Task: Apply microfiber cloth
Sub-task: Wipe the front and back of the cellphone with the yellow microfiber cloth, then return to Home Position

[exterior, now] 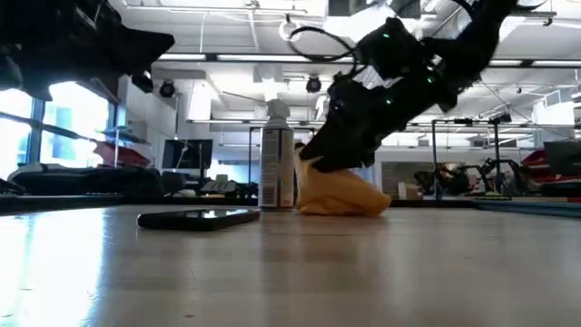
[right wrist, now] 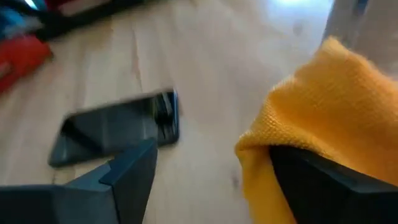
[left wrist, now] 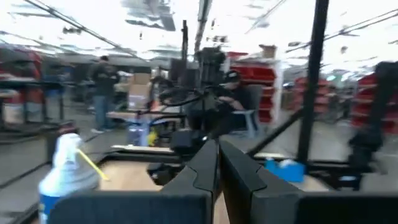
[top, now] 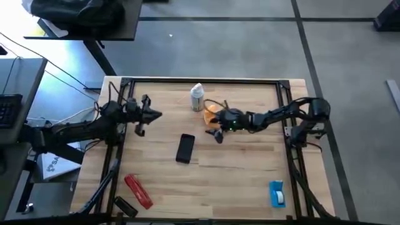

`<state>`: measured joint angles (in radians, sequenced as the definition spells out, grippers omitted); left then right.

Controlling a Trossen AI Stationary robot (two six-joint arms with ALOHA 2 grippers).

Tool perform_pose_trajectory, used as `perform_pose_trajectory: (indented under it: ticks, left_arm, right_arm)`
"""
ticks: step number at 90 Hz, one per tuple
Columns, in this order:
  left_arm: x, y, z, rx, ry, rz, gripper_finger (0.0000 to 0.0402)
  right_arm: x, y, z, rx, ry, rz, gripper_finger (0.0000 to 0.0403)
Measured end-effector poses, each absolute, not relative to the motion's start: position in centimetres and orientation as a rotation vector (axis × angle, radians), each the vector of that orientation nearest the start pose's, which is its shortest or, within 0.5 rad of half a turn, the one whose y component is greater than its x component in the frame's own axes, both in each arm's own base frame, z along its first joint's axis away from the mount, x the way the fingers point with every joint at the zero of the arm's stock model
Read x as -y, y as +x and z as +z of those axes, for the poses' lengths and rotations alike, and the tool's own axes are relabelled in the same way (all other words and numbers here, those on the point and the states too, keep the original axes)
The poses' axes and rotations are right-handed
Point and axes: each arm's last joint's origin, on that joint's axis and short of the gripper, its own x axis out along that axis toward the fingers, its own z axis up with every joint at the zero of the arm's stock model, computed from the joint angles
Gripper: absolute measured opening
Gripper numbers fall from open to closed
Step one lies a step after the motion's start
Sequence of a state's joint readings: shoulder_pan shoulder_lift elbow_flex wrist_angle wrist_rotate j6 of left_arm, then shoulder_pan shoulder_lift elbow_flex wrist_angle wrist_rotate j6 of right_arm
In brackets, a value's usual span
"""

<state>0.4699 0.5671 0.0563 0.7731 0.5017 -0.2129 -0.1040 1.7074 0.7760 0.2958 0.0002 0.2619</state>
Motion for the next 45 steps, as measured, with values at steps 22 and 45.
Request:
perform_pose_trajectory:
  ticks: [22, 45]
  left_arm:
    - [-4.4, 11.7, 20.5, 0.235, -0.123, -0.128, 0.0]
    - [-3.9, 10.3, 21.8, 0.334, -0.136, -0.155, 0.0]
  right_arm:
    - [1.7, 34.6, 18.4, -0.843, 0.217, -0.142, 0.0291]
    - [-0.9, 33.3, 19.3, -0.951, 0.188, -0.229, 0.0291]
